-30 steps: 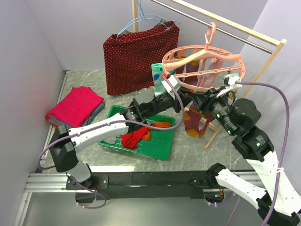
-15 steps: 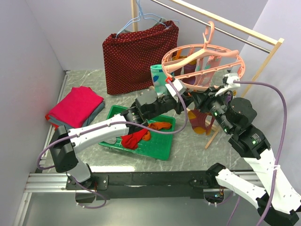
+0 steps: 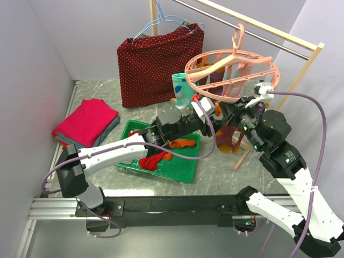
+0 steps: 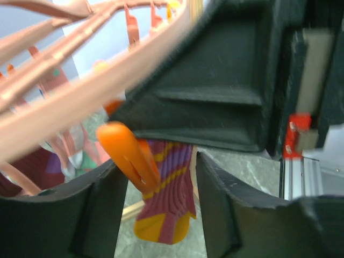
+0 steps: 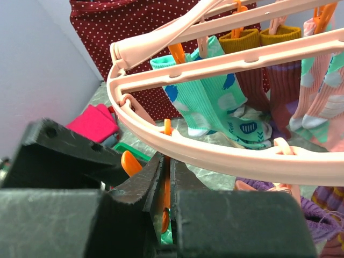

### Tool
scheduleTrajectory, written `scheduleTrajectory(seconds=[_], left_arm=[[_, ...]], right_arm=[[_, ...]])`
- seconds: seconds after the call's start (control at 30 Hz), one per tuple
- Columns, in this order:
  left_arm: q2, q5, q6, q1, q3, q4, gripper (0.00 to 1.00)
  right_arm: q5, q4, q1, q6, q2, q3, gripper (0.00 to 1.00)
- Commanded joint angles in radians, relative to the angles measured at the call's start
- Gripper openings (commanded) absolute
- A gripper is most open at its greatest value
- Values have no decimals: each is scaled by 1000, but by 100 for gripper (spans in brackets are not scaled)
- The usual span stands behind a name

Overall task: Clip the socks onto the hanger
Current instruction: Open the clamp at the hanger.

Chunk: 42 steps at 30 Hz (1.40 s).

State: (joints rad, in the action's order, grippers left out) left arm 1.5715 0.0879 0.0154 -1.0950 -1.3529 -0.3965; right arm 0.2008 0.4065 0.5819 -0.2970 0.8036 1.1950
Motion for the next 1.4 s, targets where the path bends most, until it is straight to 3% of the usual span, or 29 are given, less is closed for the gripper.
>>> scheduleTrajectory(seconds=[0.0,0.17,0.37,0.57,0.67,0.83,0.97,1.0,1.17,1.37], left_arm=[[-39,-46,-5,-9,47,-113,60],[-31,-80,-3,-9,70,-189,56],[-30,-132,-5,-9,94,-258,45],[-15,-120,-5,-9,83,-268,28],[-10,-117,-5,-9,87,-274,14],[-11,-123,-46,-9,110,-289,4],[-10,-134,-65,-9,121,-286,4],[-10,-134,-66,-9,121,-286,4],[-8,-134,-69,-9,117,-277,4],[-10,-122,-60,-12,104,-259,4]], right_arm=[[19,-64,-1,-14,-4,11,7],[17,-55,-1,-22,-12,12,6],[3,-52,1,-34,-12,14,7],[-6,-46,-1,-39,-11,18,7],[-14,-37,-1,-40,-14,31,9],[-52,26,-1,-25,3,87,18],[-80,118,1,10,12,161,27],[-90,135,-1,28,14,172,35],[-113,183,-1,71,3,199,53],[-173,154,-1,82,3,153,70]])
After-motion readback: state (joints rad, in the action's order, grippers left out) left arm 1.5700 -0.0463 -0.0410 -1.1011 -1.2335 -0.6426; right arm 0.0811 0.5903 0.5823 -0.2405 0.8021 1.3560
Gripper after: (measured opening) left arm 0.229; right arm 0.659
